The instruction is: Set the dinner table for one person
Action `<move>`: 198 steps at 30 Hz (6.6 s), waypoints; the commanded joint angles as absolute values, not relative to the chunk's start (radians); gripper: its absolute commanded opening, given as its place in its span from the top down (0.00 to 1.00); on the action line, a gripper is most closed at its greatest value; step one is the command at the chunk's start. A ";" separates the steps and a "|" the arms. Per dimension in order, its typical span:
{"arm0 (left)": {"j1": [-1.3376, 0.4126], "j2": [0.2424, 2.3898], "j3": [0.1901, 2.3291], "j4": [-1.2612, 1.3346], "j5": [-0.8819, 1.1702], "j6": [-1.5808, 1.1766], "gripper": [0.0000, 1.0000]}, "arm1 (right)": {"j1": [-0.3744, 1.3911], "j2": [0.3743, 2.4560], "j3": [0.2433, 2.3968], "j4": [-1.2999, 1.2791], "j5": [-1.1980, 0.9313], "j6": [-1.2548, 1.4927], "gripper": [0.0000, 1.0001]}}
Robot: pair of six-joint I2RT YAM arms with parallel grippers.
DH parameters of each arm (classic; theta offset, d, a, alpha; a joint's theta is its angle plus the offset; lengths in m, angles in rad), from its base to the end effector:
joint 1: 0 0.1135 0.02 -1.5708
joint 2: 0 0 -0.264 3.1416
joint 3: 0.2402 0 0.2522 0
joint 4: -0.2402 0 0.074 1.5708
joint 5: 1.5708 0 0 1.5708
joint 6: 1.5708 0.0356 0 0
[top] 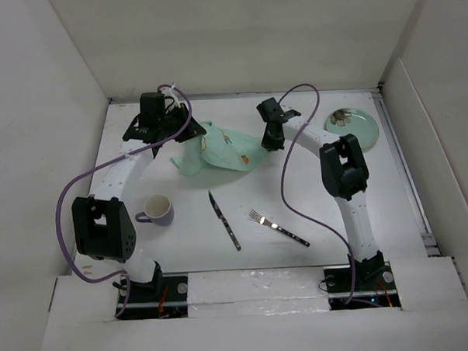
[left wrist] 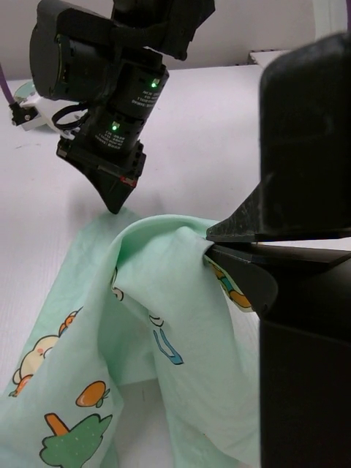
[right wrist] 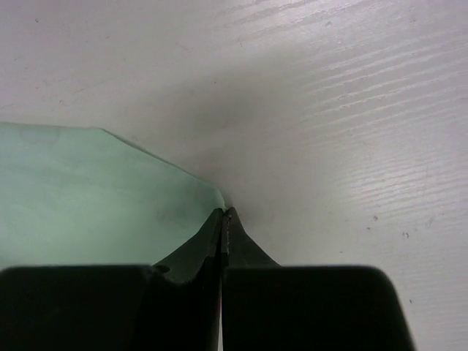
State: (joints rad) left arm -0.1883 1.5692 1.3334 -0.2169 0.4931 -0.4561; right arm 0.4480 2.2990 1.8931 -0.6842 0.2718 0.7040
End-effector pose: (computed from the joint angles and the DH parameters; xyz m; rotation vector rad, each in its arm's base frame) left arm 0.3569 -0.0852 0.3325 0.0464 2.0833 -0.8992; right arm 0.4499 0.2056 0.1729 0.4174 2.5617 0.0488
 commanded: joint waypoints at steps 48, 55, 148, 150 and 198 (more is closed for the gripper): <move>-0.350 1.809 1.206 -0.258 -0.081 -0.492 0.67 | 0.161 1.529 1.195 -0.351 0.042 0.543 1.00; -0.350 1.761 1.380 -0.316 -0.072 -0.457 1.00 | 0.181 1.522 1.265 -0.362 0.032 0.541 1.00; -0.114 2.037 1.462 -0.325 -0.045 -0.584 0.75 | 0.216 1.634 1.356 -0.333 -0.043 0.552 1.00; -0.114 2.051 1.468 -0.324 -0.043 -0.584 0.75 | 0.216 1.637 1.358 -0.331 -0.046 0.551 1.00; -0.164 2.042 1.465 -0.313 -0.198 -0.584 0.70 | 0.236 1.615 1.321 -0.319 -0.063 0.549 1.00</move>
State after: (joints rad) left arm -0.1680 2.0712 1.4872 -0.2798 -0.1364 -0.5800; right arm 0.2295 1.6516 1.3258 -0.3721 -0.0502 0.5571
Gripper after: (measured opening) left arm 0.293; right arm 0.009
